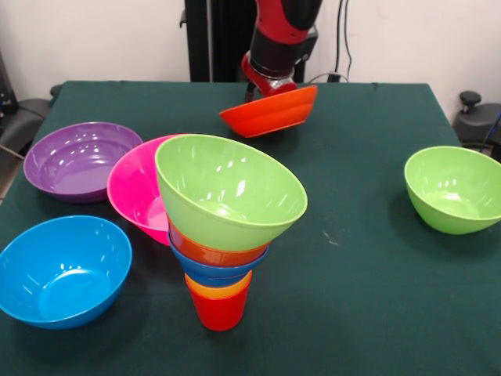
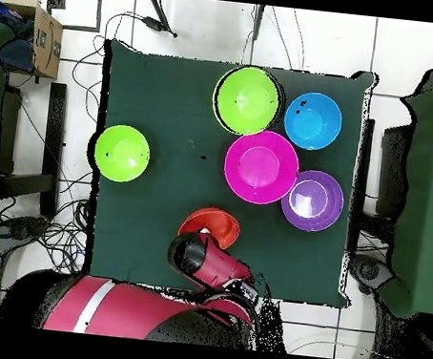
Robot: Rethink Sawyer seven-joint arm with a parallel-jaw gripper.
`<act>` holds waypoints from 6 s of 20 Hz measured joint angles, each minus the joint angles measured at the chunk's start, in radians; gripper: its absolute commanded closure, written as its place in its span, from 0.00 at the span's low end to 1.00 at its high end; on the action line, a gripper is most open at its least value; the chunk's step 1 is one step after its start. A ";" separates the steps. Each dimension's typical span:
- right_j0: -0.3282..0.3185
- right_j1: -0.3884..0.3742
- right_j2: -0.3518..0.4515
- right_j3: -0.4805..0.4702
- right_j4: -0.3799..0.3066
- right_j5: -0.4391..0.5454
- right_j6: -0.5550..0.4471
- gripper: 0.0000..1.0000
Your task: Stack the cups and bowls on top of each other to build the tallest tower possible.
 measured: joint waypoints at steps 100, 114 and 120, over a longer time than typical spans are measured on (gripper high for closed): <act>-0.166 0.006 0.032 0.023 -0.230 -0.071 0.000 0.00; -0.178 -0.058 0.112 0.024 -0.233 -0.098 0.000 0.00; -0.194 -0.078 0.143 0.024 -0.233 -0.098 0.000 0.00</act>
